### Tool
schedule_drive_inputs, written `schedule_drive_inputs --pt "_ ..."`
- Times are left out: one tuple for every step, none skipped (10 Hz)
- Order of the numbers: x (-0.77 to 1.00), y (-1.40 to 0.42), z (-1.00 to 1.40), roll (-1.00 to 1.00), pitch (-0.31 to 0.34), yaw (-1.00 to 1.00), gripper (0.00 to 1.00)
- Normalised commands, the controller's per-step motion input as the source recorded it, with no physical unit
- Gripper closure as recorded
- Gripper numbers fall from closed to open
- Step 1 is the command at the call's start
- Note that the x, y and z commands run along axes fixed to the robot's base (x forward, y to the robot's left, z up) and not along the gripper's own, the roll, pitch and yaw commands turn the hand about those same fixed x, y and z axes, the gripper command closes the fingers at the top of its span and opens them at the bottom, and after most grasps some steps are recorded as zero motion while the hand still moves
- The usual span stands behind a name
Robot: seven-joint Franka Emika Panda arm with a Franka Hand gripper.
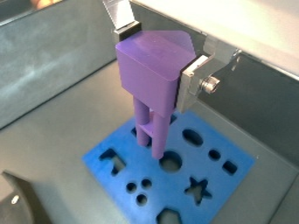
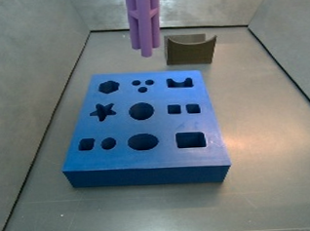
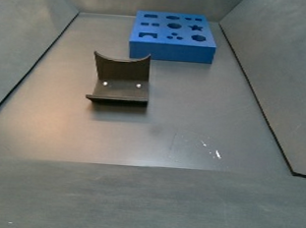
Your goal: Insert the 3 prong object.
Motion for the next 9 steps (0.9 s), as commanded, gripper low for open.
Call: schedule_drive_inputs --pt "0.08 0.89 -0.90 -0.06 -0.011 0.00 1.00" --pt "0.18 0.76 -0.83 -0.11 0.000 0.00 1.00" --pt "0.09 0.62 -0.73 -0.11 0.000 0.00 1.00" --pt "0.00 0.46 -0.71 -0.22 -0.023 -0.06 1.00" --pt "0.00 0.24 -0.63 -0.26 -0.104 -0.07 1.00" --pt "0.00 0.00 -0.43 -0.17 -0.081 0.00 1.00" --pt "0.00 -0.15 -0.21 -0.06 -0.059 0.00 1.00" --pt "-0.02 -0.20 -0.14 0.00 -0.070 0.04 1.00" --pt "-0.03 -0.18 -0.08 0.00 -0.036 0.05 1.00"
